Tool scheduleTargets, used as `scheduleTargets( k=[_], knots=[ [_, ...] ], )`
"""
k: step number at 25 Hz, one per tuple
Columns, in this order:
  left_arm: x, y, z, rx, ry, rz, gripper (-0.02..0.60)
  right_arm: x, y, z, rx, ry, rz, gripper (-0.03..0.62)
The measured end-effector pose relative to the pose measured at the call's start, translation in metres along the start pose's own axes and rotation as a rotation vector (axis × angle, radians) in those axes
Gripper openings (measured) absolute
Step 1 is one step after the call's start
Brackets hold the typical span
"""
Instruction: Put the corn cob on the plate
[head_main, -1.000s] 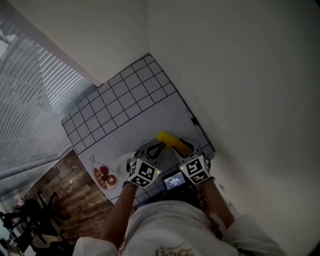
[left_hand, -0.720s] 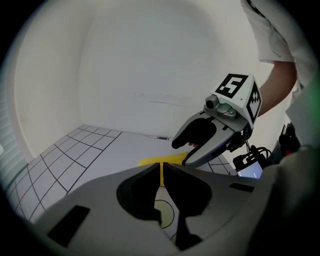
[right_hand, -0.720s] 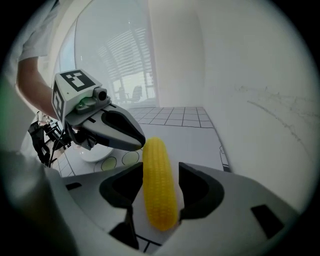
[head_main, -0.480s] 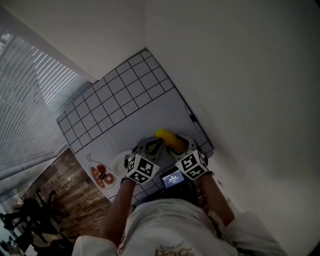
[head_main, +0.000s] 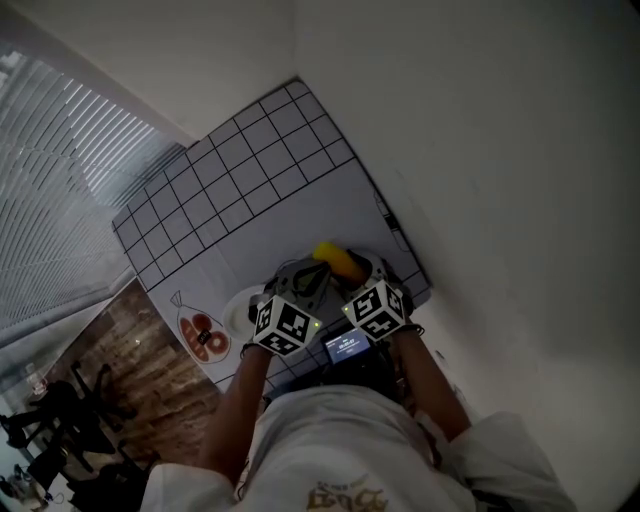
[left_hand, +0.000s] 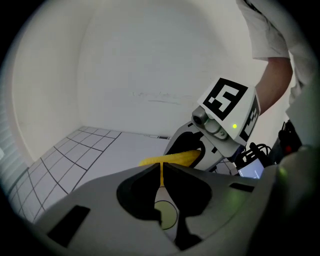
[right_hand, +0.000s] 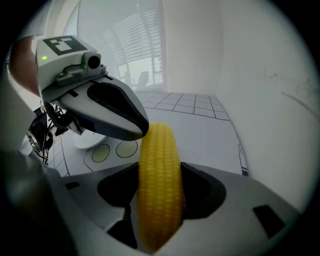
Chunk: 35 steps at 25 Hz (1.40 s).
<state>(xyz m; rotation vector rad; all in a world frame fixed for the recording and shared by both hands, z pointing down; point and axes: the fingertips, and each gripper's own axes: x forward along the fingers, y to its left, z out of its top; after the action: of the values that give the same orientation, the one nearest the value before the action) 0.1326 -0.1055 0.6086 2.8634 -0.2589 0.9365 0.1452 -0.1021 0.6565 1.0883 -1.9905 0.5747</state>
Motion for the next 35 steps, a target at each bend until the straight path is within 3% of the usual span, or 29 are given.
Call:
scheduleTargets(
  k=[9,17,35],
  knots=[
    [-0.004,0.005,-0.006,-0.006,0.023,0.018,0.011,0.001,0.001,0.001,-0.046,0.006,-0.019,0.255],
    [-0.003,0.0,-0.002,0.008,0.019,0.024,0.011,-0.005,0.001,-0.003,0.015,-0.006,-0.024,0.255],
    [-0.066,0.023,0.037,0.031,-0.091,0.17,0.011,-0.06,-0.012,0.048,0.095,-0.173,-0.098,0.255]
  ],
)
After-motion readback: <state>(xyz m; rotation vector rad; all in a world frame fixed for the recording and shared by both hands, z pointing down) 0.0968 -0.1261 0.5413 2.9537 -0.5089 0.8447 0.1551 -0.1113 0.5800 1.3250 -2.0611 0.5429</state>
